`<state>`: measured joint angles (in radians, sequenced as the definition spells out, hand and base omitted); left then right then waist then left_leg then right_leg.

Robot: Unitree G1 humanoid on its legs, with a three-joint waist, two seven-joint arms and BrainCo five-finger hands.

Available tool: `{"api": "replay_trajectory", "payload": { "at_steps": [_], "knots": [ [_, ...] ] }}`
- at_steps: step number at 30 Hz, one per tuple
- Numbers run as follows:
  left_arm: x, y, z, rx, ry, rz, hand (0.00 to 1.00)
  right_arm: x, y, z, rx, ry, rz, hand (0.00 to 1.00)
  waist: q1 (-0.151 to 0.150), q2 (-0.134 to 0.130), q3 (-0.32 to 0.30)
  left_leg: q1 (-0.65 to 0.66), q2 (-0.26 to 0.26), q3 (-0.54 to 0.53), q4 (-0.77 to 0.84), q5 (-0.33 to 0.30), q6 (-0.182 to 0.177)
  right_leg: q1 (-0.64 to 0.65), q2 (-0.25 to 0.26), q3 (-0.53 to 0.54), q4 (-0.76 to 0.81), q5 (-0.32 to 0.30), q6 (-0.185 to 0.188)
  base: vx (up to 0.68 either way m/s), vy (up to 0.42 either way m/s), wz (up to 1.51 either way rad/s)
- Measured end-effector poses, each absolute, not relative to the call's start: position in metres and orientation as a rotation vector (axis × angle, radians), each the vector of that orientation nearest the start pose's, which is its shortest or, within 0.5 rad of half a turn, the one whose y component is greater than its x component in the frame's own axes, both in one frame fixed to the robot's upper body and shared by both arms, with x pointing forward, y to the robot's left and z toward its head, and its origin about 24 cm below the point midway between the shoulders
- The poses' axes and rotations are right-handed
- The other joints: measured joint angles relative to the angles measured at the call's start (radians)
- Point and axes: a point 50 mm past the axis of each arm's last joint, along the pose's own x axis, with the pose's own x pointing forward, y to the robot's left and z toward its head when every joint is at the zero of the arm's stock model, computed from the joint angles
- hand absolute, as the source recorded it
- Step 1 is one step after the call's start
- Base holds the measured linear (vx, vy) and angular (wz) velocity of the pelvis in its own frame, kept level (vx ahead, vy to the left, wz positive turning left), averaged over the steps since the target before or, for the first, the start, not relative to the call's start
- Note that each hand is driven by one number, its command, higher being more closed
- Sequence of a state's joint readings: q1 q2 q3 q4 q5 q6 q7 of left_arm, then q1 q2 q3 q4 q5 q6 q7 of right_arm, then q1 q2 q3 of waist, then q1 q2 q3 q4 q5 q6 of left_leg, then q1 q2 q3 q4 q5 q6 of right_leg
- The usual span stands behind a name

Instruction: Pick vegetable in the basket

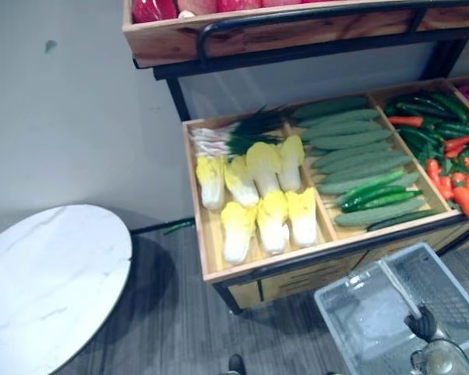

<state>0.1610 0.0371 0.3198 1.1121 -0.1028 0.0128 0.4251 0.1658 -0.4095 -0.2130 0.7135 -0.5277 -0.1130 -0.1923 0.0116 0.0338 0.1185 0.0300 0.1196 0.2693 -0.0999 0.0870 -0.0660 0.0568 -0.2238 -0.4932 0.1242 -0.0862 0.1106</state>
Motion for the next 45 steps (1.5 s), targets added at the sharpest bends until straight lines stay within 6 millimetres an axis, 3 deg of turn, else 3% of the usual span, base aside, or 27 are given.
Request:
{"api": "replay_trajectory", "payload": {
  "at_steps": [4, 7, 10, 13, 15, 18, 24, 27, 34, 45],
  "knots": [
    [0.037, 0.221, -0.164, 0.037, 1.251, 0.817, 0.0, 0.113, -0.343, -0.086, -0.818, 0.853, -0.359, 1.0, -0.007, 0.008, -0.004, 0.002, 0.006, -0.007, -0.002, 0.002, -0.005, 0.002, 0.005, -0.007, 0.004, -0.02, -0.001, -0.01, -0.018, 0.06],
    [0.07, 0.231, -0.143, 0.039, 1.037, 0.915, 0.0, 0.09, -0.348, -0.097, -0.726, 0.946, -0.452, 1.0, -0.007, 0.011, -0.005, -0.018, 0.01, -0.023, -0.002, 0.006, -0.01, -0.004, 0.01, -0.024, 0.002, -0.021, -0.003, 0.01, -0.032, 0.14],
    [0.111, 0.251, -0.096, 0.099, 0.702, 1.031, 0.0, 0.068, -0.341, -0.11, -0.643, 1.018, -0.522, 1.0, -0.008, 0.012, -0.007, -0.028, 0.012, -0.046, -0.002, 0.015, -0.009, -0.003, 0.014, -0.048, 0.004, -0.024, -0.008, 0.05, -0.027, 0.2],
    [0.136, 0.258, -0.058, 0.171, 0.466, 1.059, 0.0, 0.06, -0.33, -0.118, -0.587, 1.045, -0.54, 1.0, -0.009, 0.012, -0.007, -0.026, 0.013, -0.051, -0.002, 0.019, -0.008, -0.004, 0.014, -0.05, 0.018, -0.02, -0.013, 0.06, -0.024, 0.05],
    [0.159, 0.245, -0.035, 0.205, 0.318, 0.988, 0.0, 0.059, -0.323, -0.122, -0.568, 1.043, -0.556, 1.0, -0.011, 0.013, -0.007, -0.025, 0.017, -0.052, -0.002, 0.02, -0.01, -0.003, 0.018, -0.049, 0.018, -0.021, -0.015, 0.04, -0.039, 0.01],
    [0.176, 0.226, -0.023, 0.215, 0.233, 0.89, 0.0, 0.062, -0.32, -0.122, -0.575, 1.034, -0.544, 1.0, -0.013, 0.012, -0.007, -0.018, 0.023, -0.042, -0.002, 0.021, -0.011, -0.003, 0.023, -0.04, 0.02, -0.021, -0.016, -0.01, -0.017, -0.09],
    [0.197, 0.212, -0.01, 0.216, 0.156, 0.801, 0.0, 0.078, -0.311, -0.124, -0.598, 0.999, -0.481, 1.0, -0.019, 0.007, -0.01, -0.012, 0.052, -0.002, -0.003, 0.02, -0.022, -0.027, 0.051, 0.006, 0.021, -0.035, -0.035, -0.03, -0.037, -0.22],
    [0.205, 0.207, -0.006, 0.207, 0.133, 0.777, 0.0, 0.083, -0.309, -0.123, -0.604, 0.985, -0.466, 1.0, -0.037, 0.007, -0.01, -0.012, 0.064, 0.006, -0.003, 0.024, -0.029, -0.039, 0.059, 0.014, 0.037, -0.039, -0.037, 0.03, -0.045, -0.12],
    [0.225, 0.198, -0.001, 0.235, 0.099, 0.793, 0.0, 0.094, -0.299, -0.124, -0.639, 0.955, -0.407, 1.0, -0.042, 0.01, -0.016, -0.012, 0.088, 0.053, -0.003, 0.022, -0.039, -0.076, 0.083, 0.062, 0.05, -0.043, -0.05, 0.04, -0.028, -0.21],
    [0.23, 0.198, -0.006, 0.305, 0.143, 0.853, 0.0, 0.112, -0.281, -0.125, -0.7, 0.895, -0.305, 1.0, -0.06, -0.004, -0.016, -0.013, 0.104, 0.105, -0.003, 0.017, -0.049, -0.108, 0.101, 0.106, 0.051, -0.039, -0.056, 0.03, -0.003, -0.12]
  ]
}}
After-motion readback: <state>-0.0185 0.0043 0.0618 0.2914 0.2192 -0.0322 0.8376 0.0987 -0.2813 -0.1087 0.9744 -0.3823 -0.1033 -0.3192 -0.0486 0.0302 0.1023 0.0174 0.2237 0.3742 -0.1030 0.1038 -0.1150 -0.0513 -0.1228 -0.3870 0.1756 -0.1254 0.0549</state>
